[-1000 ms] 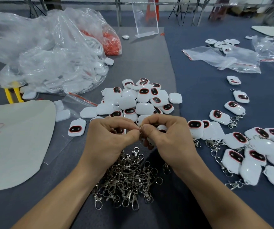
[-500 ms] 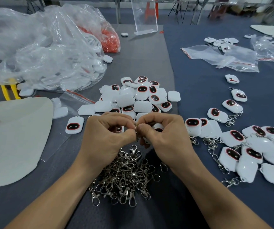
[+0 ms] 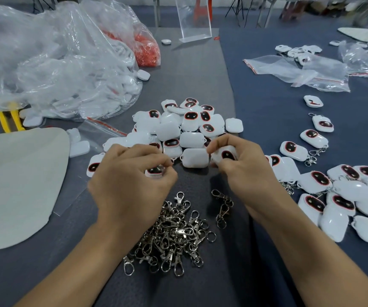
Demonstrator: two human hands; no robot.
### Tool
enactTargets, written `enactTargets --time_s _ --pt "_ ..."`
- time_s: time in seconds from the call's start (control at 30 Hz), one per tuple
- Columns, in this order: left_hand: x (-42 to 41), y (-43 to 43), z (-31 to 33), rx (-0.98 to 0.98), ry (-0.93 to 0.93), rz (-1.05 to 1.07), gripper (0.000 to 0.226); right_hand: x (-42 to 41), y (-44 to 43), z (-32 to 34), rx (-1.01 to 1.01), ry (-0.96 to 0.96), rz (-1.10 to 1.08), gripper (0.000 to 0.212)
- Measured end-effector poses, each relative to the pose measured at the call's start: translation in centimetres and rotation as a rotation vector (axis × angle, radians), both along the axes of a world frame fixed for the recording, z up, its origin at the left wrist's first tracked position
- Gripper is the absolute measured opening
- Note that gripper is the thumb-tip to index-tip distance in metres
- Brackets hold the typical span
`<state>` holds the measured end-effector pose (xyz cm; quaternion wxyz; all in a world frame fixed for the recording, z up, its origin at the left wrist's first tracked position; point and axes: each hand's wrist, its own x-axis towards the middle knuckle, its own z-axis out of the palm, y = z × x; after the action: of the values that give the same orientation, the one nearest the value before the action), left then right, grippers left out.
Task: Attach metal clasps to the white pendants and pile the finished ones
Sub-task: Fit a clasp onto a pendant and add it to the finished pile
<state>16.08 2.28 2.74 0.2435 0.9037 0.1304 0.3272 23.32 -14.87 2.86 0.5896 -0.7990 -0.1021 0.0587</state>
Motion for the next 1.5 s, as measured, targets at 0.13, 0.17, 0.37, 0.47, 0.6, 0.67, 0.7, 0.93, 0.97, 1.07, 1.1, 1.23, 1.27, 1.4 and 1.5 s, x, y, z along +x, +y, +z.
enactTargets --time_s 0.13,0.17,0.37,0.47,0.6,0.67,0.7,0.93,0.97,1.07,1.1,1.23,1.27,1.4,1.5 --pt "0.2 -0.8 -0.5 0.131 0.094 -0.128 0.007 0.2 -0.4 0.0 -0.175 -0.142 0.037 0.054" --pt "0.2 -0.9 -0.6 0.179 0.123 -0.185 0.009 0.2 -0.6 -0.1 -0.183 -0.164 0.028 0.052" --pt "0.9 -0.9 -1.3 0.176 0.258 -0.354 0.015 0.3 -0.5 -0.4 -0.175 -0.146 0.017 0.03" --pt "1.3 -0.5 -1.5 0.082 0.322 -0.366 0.025 0.3 -0.4 -0.8 -0.208 -0.116 0.016 0.023" --pt "1.5 -0.3 -1.7 0.012 0.352 -0.375 0.025 0.5 -0.5 -1.1 -0.246 -0.079 0.088 0.016" --pt "1.5 -0.2 -1.7 -0.028 0.363 -0.386 0.025 0.6 -0.5 -1.2 -0.248 -0.064 0.12 0.017" --pt "1.4 -0.2 -1.6 -0.046 0.365 -0.393 0.025 0.6 -0.5 -1.2 -0.25 -0.06 0.129 0.017" --pt "1.4 -0.2 -1.5 -0.076 0.379 -0.39 0.024 0.8 -0.9 -0.9 -0.259 -0.064 0.173 0.018" --pt "1.4 -0.2 -1.5 -0.086 0.374 -0.386 0.022 0.7 -0.9 -0.8 -0.267 -0.07 0.18 0.018" --pt "1.3 -0.2 -1.5 -0.106 0.368 -0.379 0.018 0.5 -0.9 -0.5 -0.303 -0.099 0.183 0.019" --pt "1.4 -0.2 -1.4 -0.106 0.37 -0.377 0.018 0.5 -0.9 -0.5 -0.314 -0.111 0.175 0.019" --pt "1.3 -0.2 -1.5 -0.109 0.369 -0.368 0.019 0.1 -0.8 -0.3 -0.353 -0.164 0.147 0.018" --pt "1.3 -0.1 -1.5 -0.111 0.364 -0.365 0.019 0.0 -0.7 -0.2 -0.361 -0.174 0.144 0.018" --pt "1.3 -0.2 -1.7 -0.132 0.351 -0.356 0.02 -0.3 -0.7 -0.1 -0.35 -0.184 0.144 0.014" --pt "1.3 -0.1 -1.7 -0.141 0.342 -0.364 0.022 -0.4 -0.6 0.0 -0.325 -0.182 0.146 0.012"
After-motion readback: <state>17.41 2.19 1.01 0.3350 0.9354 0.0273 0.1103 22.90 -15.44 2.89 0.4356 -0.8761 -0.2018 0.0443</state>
